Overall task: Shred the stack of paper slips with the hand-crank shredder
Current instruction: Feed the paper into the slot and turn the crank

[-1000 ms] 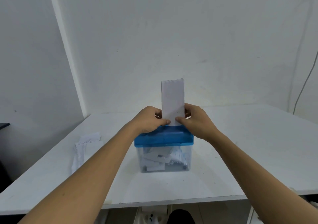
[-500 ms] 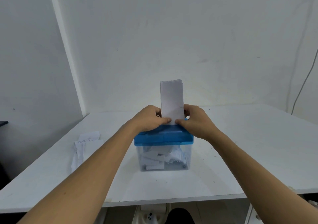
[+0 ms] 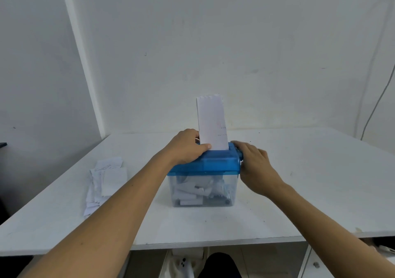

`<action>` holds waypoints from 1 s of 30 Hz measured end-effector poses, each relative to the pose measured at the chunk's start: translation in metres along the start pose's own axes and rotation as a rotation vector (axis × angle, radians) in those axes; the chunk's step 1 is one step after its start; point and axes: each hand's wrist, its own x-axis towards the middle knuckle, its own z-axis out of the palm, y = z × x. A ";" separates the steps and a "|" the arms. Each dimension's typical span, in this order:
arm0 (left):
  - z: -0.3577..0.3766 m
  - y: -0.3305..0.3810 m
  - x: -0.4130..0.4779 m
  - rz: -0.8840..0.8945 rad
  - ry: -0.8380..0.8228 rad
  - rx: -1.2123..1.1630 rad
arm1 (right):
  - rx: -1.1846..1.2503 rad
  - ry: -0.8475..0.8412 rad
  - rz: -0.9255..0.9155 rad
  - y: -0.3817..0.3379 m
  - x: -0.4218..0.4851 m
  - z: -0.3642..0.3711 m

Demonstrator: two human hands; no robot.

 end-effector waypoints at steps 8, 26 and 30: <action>-0.002 0.000 0.004 -0.009 -0.030 -0.028 | 0.018 -0.042 0.058 -0.002 -0.016 0.022; 0.000 0.003 -0.013 -0.049 -0.136 0.254 | -0.024 -0.259 0.181 -0.012 -0.036 0.019; -0.001 0.008 -0.017 -0.046 -0.146 0.238 | -0.054 -0.359 0.209 -0.024 -0.035 -0.003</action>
